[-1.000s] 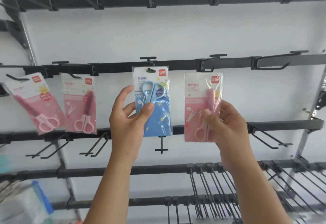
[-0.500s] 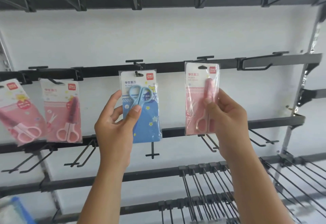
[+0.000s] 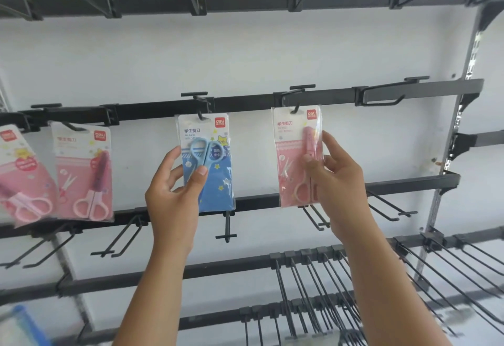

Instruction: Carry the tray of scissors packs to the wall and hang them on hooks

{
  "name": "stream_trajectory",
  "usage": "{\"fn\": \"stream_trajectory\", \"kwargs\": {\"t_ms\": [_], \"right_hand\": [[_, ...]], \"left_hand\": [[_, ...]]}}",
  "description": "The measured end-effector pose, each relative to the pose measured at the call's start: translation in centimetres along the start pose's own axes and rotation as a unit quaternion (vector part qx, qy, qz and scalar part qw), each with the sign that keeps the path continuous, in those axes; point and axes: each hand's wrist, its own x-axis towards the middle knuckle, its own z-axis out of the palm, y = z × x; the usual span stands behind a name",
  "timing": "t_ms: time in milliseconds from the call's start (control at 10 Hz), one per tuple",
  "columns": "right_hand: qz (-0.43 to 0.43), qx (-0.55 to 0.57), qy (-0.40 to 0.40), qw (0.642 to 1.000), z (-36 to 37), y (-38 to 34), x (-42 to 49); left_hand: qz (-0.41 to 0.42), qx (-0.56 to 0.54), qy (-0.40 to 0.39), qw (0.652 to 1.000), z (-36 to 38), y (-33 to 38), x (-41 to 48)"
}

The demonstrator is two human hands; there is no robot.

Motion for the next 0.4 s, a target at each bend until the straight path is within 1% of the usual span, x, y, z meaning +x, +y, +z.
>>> {"fn": "stream_trajectory", "kwargs": {"t_ms": [100, 200, 300, 400], "right_hand": [[-0.011, -0.012, -0.006, 1.000, -0.2, -0.2, 0.1], [-0.009, 0.003, -0.031, 0.999, -0.8, -0.3, -0.1], [0.015, -0.021, -0.021, 0.999, -1.3, -0.3, -0.4], [-0.002, -0.058, 0.020, 0.998, -2.3, 0.0, -0.6]], "left_hand": [[0.002, 0.006, 0.002, 1.000, 0.1, 0.0, -0.2], [0.008, 0.010, 0.008, 1.000, 0.0, 0.0, -0.7], [0.008, 0.030, 0.015, 0.999, -0.2, -0.1, -1.4], [0.007, 0.044, 0.033, 0.998, -0.6, -0.1, -2.2]]}}
